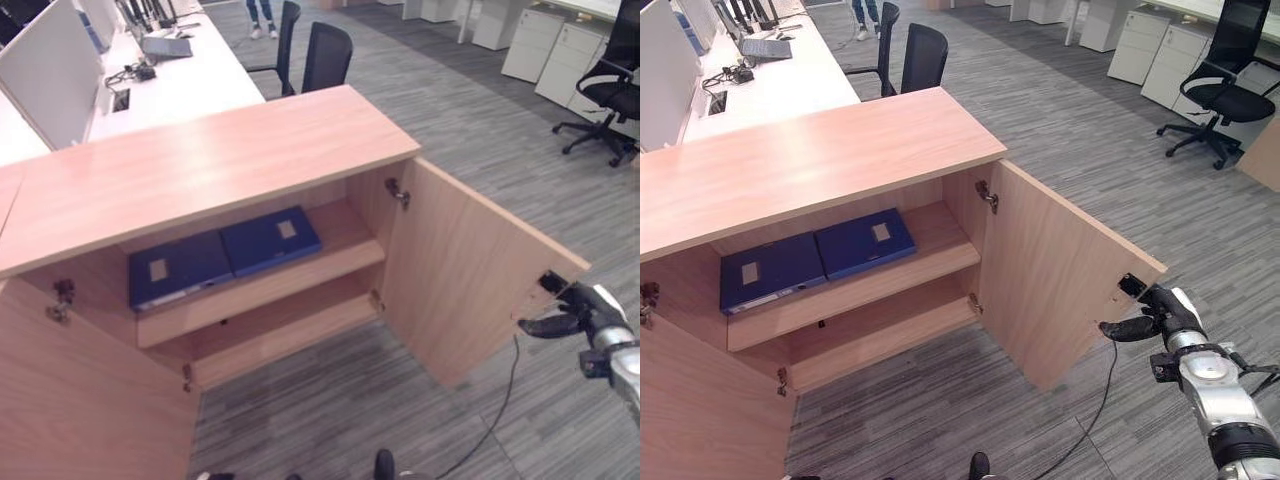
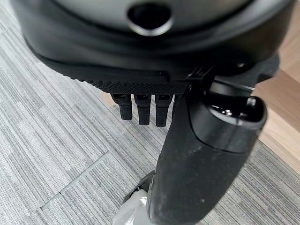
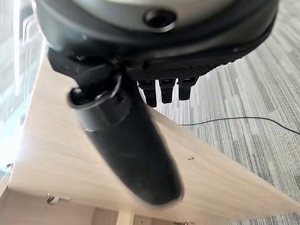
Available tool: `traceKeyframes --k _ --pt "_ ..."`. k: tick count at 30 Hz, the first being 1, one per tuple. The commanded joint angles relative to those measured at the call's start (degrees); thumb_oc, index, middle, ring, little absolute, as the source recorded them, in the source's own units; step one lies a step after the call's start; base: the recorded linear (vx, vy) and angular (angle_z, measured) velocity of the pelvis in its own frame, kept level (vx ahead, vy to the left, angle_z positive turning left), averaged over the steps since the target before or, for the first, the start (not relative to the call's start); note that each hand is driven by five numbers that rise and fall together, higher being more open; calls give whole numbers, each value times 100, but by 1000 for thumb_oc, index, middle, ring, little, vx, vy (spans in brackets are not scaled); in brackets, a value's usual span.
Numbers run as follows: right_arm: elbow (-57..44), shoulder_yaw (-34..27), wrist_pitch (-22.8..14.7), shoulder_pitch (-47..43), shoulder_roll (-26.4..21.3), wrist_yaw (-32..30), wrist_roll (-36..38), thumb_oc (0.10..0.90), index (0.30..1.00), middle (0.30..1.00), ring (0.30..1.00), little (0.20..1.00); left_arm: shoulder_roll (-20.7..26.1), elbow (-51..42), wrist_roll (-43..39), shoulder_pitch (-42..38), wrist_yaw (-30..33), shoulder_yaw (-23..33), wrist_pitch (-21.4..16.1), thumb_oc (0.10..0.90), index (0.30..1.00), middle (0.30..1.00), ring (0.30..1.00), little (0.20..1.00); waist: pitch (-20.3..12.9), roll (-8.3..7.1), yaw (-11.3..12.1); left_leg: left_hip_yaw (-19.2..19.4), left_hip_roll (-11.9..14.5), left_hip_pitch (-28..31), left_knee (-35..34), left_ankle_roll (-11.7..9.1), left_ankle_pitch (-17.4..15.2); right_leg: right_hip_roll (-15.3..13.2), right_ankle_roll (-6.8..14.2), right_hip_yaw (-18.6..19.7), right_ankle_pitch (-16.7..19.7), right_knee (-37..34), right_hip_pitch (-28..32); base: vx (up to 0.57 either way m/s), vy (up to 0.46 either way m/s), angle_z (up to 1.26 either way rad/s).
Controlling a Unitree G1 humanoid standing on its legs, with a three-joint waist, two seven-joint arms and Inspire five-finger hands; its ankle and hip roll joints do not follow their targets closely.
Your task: Put the empty folder in the office cabinet
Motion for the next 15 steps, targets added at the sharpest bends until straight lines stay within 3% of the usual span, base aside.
traceKeyframes --k 1,12,15 --pt "-696 316 -850 -923 -181 87 590 800 900 900 900 900 369 239 -60 -141 -2 -44 -36 800 900 900 900 900 -480 -527 242 -37 82 -99 210 -74 -260 -49 230 28 -1239 298 81 1 -4 -4" --pt "-1972 792 -1102 -1231 66 438 1425 800 900 900 900 900 294 264 59 -146 -65 -26 -19 800 900 900 900 900 -513 -601 281 -1 157 -125 379 -107 -344 31 198 106 -1245 211 98 -7 -4 -9" --pt "-3143 1093 -1339 -1158 927 577 1917 800 900 900 900 900 207 329 126 -204 -10 34 23 800 900 900 900 900 -516 -615 269 64 205 -156 501 -108 -408 89 179 217 -1207 185 57 -24 3 -19"
